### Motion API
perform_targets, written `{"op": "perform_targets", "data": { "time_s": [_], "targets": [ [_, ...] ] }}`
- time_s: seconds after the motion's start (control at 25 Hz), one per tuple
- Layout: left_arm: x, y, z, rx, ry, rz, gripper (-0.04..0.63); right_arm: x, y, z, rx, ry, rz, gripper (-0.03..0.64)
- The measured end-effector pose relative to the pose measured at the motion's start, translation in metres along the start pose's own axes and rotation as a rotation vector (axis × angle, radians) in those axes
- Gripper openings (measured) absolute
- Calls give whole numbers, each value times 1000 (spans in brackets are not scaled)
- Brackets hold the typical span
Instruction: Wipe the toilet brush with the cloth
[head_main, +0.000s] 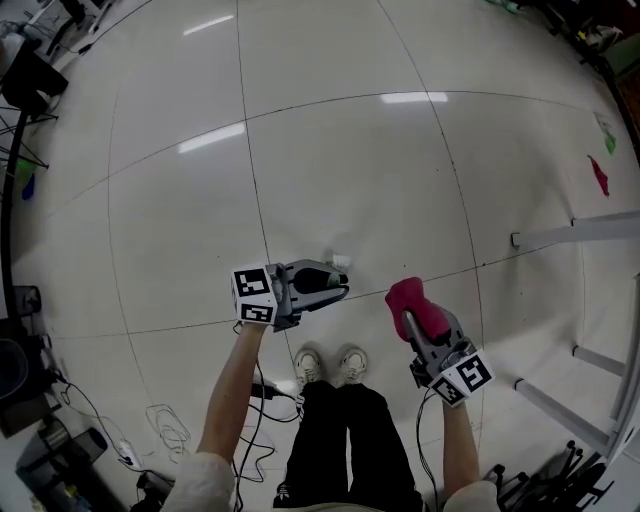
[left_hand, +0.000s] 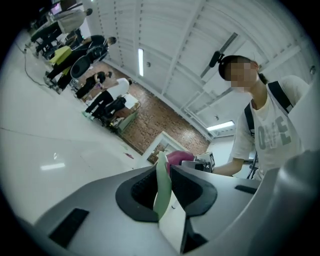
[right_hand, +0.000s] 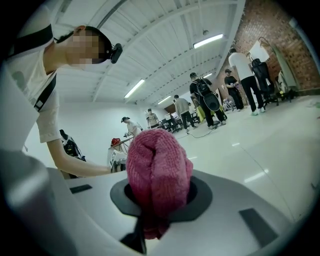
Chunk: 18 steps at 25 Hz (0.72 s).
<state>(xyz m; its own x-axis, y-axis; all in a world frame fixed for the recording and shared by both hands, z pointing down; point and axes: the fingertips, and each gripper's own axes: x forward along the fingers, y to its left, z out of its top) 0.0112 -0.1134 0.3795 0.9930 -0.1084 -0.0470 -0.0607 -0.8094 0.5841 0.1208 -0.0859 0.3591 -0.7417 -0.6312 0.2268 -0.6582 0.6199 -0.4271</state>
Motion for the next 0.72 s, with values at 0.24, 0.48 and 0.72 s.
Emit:
{"op": "perform_targets", "data": {
  "time_s": [0.24, 0.48, 0.72],
  "targets": [
    [1, 28, -28, -57, 46, 7, 64, 9, -17, -20, 34, 26, -19, 69],
    [-6, 26, -35, -99, 55, 17, 64, 19, -9, -15, 45, 34, 3, 69],
    [-6, 50, -60, -103, 63, 58, 64, 29, -18, -26, 47, 28, 1, 69]
  ]
}}
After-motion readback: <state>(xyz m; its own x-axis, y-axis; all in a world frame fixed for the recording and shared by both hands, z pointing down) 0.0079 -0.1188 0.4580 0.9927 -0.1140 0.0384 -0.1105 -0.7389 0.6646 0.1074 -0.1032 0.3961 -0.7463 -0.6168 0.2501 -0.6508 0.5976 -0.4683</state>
